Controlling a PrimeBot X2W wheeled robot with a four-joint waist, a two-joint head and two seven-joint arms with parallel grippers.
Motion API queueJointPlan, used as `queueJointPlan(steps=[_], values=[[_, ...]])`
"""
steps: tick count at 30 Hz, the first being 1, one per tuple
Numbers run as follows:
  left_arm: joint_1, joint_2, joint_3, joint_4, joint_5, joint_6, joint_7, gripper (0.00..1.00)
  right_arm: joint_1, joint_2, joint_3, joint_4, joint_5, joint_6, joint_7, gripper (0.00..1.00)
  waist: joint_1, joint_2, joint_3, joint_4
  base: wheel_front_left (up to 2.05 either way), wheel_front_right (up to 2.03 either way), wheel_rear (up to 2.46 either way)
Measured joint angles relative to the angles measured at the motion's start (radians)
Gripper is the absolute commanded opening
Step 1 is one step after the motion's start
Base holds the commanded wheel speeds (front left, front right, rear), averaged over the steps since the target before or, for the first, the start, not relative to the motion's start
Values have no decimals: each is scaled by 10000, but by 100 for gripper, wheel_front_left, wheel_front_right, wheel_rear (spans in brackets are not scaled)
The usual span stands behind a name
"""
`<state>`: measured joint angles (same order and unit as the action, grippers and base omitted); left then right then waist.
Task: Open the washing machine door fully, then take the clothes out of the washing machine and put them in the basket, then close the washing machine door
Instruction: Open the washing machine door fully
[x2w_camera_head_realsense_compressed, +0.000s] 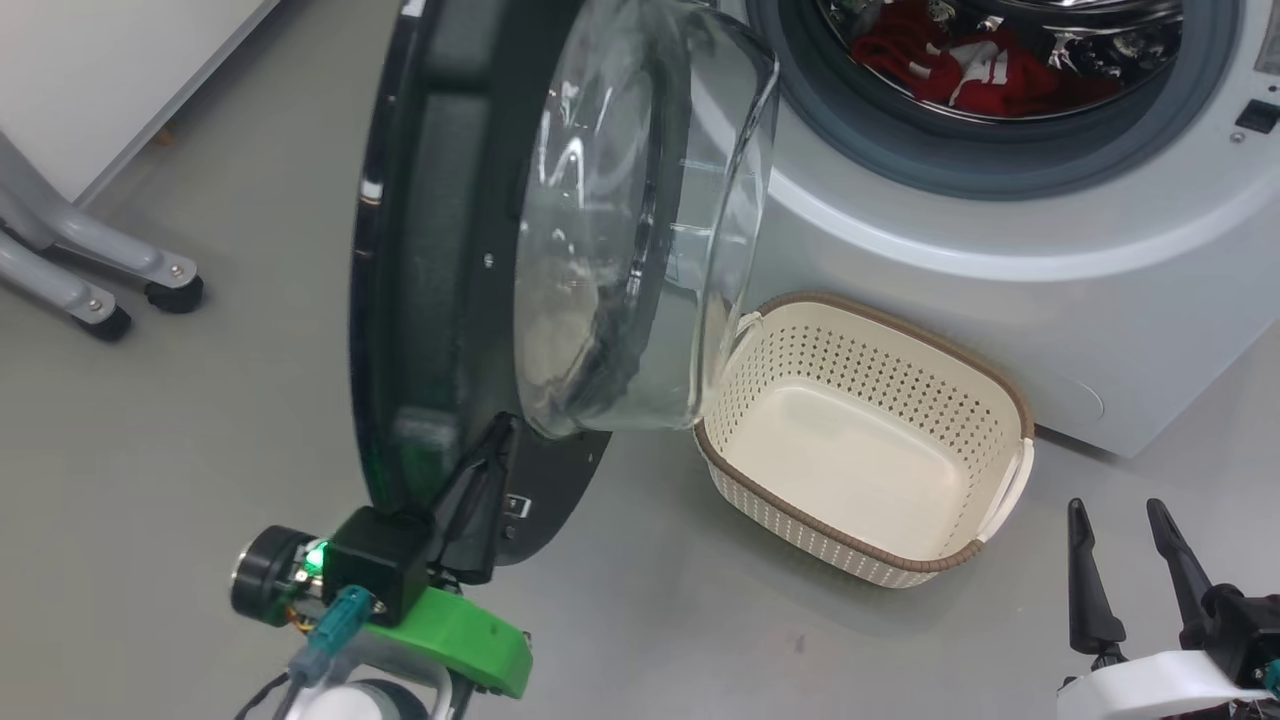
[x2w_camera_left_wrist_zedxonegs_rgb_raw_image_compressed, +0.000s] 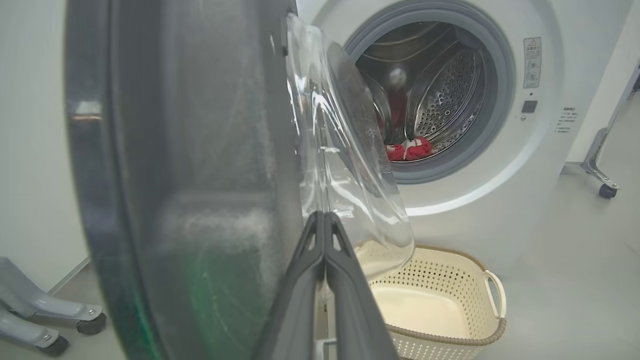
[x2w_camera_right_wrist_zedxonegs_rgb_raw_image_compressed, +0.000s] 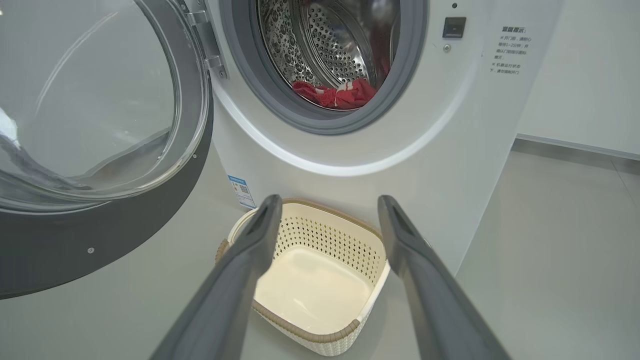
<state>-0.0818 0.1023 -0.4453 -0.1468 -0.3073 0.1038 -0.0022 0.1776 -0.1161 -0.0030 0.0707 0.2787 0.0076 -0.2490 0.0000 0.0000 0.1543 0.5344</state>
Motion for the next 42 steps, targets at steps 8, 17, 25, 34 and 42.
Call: queueJointPlan(steps=[8, 17, 25, 34, 42], values=[[-16, -42, 1118, 468, -12, 54, -92, 0, -71, -48, -27, -2, 0, 2, 0, 100, 0, 0, 237, -305, 0, 0, 0], [-334, -215, 2472, 1185, -378, 59, -272, 0, -353, -161, -67, -96, 0, 13, 0, 100, 0, 0, 555, -645, 0, 0, 0], [-838, -437, 3563, 2025, -579, 69, -535, 0, -512, -244, -111, -140, 0, 19, 2, 100, 0, 0, 894, -928, 0, 0, 0], [-1568, -472, 4746, 2874, -798, 144, -807, 0, -754, -353, -65, -167, 0, 117, 15, 100, 0, 0, 1201, -1121, 0, 0, 0], [-2176, -456, 5346, 3641, -794, 144, -1034, 0, -882, -353, -35, -123, 0, 165, 17, 100, 0, 0, 1316, -1288, 0, 0, 0]])
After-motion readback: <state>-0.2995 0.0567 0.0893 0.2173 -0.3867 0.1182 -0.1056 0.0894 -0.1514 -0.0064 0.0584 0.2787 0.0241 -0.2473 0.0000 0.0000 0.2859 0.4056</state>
